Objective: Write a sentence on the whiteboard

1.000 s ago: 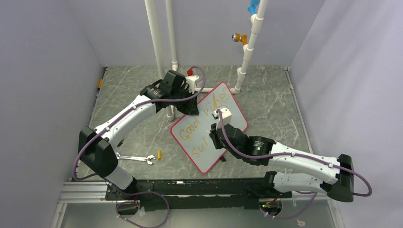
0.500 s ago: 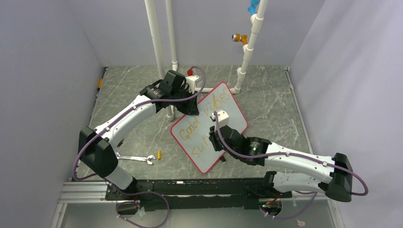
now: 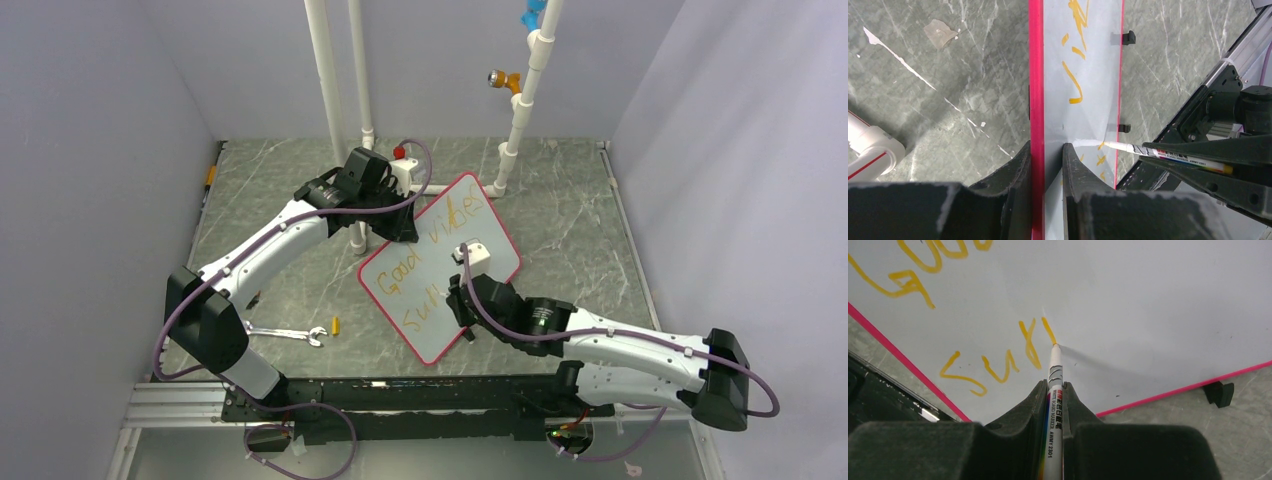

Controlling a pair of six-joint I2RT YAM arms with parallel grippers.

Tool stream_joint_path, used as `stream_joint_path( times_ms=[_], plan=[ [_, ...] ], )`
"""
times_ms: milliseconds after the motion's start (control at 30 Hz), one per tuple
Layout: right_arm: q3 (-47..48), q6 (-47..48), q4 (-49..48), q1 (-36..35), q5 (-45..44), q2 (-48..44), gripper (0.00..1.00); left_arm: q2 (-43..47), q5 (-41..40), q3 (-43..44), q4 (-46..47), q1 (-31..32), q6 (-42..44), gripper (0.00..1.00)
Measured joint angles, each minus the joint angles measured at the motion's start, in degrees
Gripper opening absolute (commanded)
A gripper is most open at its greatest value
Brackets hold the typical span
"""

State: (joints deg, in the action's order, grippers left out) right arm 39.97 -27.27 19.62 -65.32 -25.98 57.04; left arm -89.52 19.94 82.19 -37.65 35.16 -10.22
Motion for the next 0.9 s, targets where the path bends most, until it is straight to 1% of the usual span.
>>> stream_joint_path(
  times_ms=[200,467,900],
  plan=[
    [-3.1,-2.4,0.9,0.0,1.5,-2.7,0.00,0.0,0.0,0.0,0.0,0.0,0.0,0.00],
    [-3.5,-3.3,1.4,0.0,2.1,-3.0,0.00,0.0,0.1,0.0,0.0,0.0,0.0,0.00],
    [0.4,-0.8,4.4,0.0,1.9,0.5,0.00,0.0,0.0,0.0,0.1,0.0,0.0,0.00]
  ],
)
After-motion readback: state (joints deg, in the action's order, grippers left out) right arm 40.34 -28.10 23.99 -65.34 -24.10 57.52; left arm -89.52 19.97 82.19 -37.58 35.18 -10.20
